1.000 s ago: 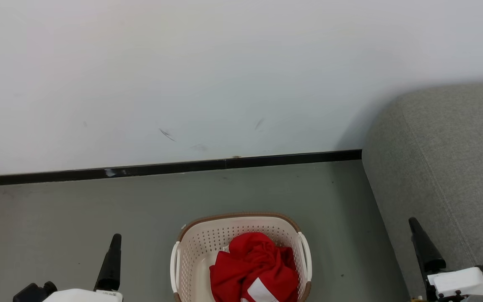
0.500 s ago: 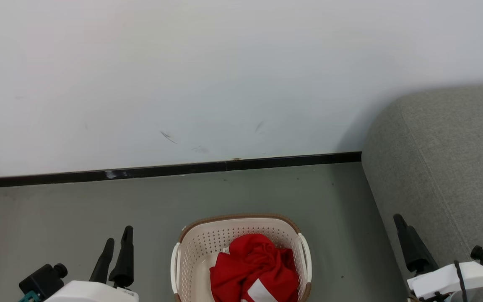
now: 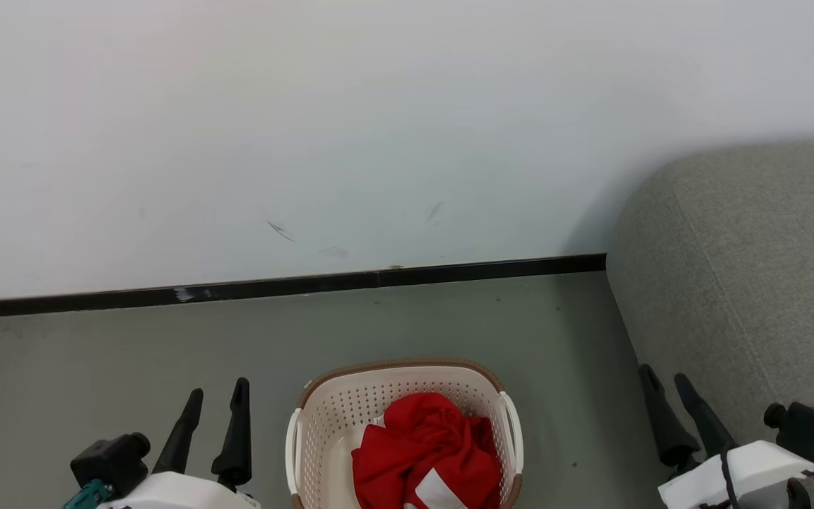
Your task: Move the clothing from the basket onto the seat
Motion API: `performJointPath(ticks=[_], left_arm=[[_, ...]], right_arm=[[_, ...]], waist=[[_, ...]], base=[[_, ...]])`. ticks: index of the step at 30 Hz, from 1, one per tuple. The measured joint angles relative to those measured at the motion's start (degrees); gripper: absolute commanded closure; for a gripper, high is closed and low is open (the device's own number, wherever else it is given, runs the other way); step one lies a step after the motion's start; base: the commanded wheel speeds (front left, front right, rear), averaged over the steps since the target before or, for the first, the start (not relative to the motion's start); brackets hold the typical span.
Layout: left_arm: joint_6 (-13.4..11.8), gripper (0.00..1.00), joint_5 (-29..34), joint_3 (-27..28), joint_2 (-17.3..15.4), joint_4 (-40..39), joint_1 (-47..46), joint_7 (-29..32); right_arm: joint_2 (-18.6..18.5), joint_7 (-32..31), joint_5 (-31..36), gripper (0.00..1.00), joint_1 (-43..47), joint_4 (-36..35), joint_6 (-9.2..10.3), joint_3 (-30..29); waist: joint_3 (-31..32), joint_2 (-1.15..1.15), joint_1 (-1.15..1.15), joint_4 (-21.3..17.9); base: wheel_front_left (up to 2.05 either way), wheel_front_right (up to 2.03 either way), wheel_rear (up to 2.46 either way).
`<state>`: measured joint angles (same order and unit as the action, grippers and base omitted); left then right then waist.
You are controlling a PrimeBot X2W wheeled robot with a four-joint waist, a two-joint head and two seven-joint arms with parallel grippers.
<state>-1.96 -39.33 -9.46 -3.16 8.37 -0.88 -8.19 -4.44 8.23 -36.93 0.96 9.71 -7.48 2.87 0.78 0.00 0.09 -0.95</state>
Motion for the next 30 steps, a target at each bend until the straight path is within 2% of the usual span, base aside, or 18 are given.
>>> performJointPath(ticks=[11,30], left_arm=[[-2.77,0.00,10.96,-2.32,-0.29,-0.46,0.04,-2.40],[-8.00,0.00,24.95,-4.13,-0.40,1.64,0.12,-6.10]], right_arm=[[0.42,2.22,10.85,0.00,0.02,-0.05,-0.01,0.69],[1.02,5.48,27.49,0.00,0.26,-0.20,-0.01,2.01]], waist=[[-0.09,0.00,-0.04,-0.22],[0.17,0.00,-0.06,-0.80]], base=[[0.00,0.00,0.00],[0.00,0.00,0.00]])
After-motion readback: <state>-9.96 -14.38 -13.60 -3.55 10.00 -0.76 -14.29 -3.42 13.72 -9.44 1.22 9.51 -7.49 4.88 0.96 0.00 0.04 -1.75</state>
